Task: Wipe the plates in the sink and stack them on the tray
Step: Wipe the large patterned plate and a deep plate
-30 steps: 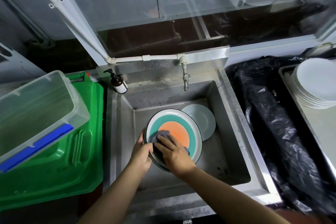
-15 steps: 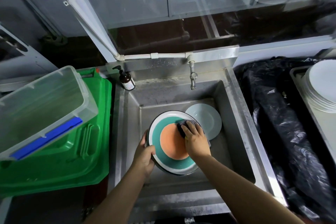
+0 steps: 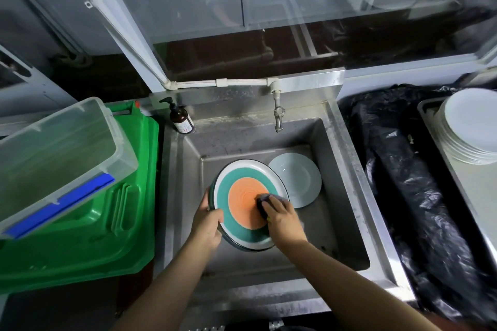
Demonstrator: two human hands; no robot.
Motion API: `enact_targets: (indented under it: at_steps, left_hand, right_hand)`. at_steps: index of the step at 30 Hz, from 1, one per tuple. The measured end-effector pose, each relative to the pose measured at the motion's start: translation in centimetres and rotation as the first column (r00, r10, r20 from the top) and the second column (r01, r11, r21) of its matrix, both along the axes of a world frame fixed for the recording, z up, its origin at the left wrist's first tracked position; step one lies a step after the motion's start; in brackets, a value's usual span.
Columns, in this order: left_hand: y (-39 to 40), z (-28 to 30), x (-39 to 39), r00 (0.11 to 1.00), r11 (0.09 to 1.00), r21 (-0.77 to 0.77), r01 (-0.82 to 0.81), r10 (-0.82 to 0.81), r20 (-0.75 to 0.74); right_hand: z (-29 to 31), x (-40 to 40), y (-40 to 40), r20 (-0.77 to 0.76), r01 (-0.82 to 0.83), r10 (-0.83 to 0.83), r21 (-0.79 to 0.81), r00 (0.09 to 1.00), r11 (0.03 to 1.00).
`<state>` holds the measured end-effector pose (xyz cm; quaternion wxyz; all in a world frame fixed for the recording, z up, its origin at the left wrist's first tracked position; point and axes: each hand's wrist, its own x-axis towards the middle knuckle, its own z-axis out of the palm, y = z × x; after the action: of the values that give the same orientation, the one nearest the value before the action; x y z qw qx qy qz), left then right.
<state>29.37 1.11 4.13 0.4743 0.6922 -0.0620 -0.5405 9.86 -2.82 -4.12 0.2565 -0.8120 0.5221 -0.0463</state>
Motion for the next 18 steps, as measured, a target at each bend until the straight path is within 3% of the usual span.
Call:
enact_targets:
  at_steps: [5, 8, 10, 14, 18]
  left_hand:
    - [1.1, 0.0, 0.1, 0.999, 0.999, 0.002, 0.045, -0.045, -0.019]
    - [1.3, -0.8, -0.5, 0.999, 0.999, -0.01, -0.032, 0.032, -0.001]
    - [1.1, -1.2, -0.7, 0.995, 0.995, -0.006, -0.1, 0.1, 0.008]
    - [0.1, -1.6, -0.9, 0.989, 0.99, -0.004, -0.14, 0.14, 0.049]
    - [-0.4, -1.9, -0.5, 0.989, 0.993, -0.011, -0.12, 0.12, 0.088]
  right_hand:
    - [0.0, -1.9, -3.0, -0.094, -0.134, 0.131, -0.023, 0.987, 0.991]
    - [0.5, -1.4, -1.7, -0.048, -0.074, 0.076, 0.043, 0.996, 0.996]
    - [0.1, -1.2, -0.1, 0.02, -0.034, 0.033, 0.087, 0.999, 0.996]
    - [0.8, -0.6, 2.4, 0.147, -0.107, 0.075, 0.224, 0.986, 0.969]
    - [2.6, 1.4, 4.3, 0.318, -0.239, 0.175, 0.174, 0.932, 0.955]
